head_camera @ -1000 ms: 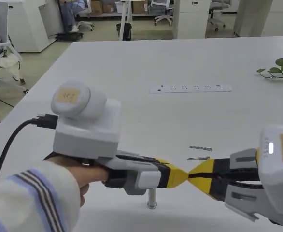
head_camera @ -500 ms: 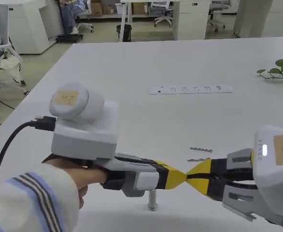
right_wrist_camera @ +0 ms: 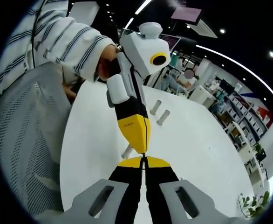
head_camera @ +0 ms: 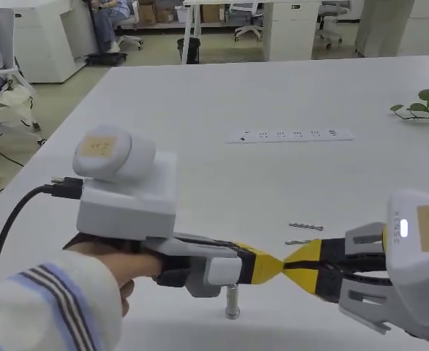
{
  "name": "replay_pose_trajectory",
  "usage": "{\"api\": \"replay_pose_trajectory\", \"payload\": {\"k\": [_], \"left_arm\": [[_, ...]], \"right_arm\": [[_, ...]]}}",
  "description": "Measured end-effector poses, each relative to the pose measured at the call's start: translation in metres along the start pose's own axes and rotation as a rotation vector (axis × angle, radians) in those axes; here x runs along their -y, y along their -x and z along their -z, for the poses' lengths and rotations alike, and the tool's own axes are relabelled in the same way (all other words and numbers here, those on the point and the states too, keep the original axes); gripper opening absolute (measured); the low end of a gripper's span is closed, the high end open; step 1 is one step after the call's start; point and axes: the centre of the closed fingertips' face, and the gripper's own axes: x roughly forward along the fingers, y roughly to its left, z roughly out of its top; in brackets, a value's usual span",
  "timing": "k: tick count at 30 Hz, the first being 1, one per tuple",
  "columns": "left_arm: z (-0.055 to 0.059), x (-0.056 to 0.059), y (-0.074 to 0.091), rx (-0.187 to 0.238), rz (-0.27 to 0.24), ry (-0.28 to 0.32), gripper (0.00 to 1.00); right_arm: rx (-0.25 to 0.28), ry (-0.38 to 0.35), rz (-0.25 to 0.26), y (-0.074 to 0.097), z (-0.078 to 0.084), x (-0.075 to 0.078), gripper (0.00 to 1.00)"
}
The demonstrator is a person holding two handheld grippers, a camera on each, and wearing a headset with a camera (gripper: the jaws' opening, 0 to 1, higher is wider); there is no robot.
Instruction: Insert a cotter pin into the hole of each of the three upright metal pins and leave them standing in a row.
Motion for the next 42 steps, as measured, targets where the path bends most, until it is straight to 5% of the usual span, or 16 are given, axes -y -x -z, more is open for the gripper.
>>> {"api": "replay_pose_trajectory", "payload": {"k": [22,31,42], "left_arm": [[0.002,0.003,0.002,-0.009,-0.013,-0.016,0.00],[0.004,0.004,0.002,-0.013,-0.006,-0.027,0.00],[0.004,0.013,0.012,-0.008,0.046,-0.196,0.00]], "right_arm": [[0.010,-0.020,-0.003,0.002,-0.001,-0.001,0.03],[0.033,-0.048,-0.036,0.002,-0.004,-0.005,0.14],[0.077,-0.208,-0.147,0.005,0.000,-0.015,0.16]]}}
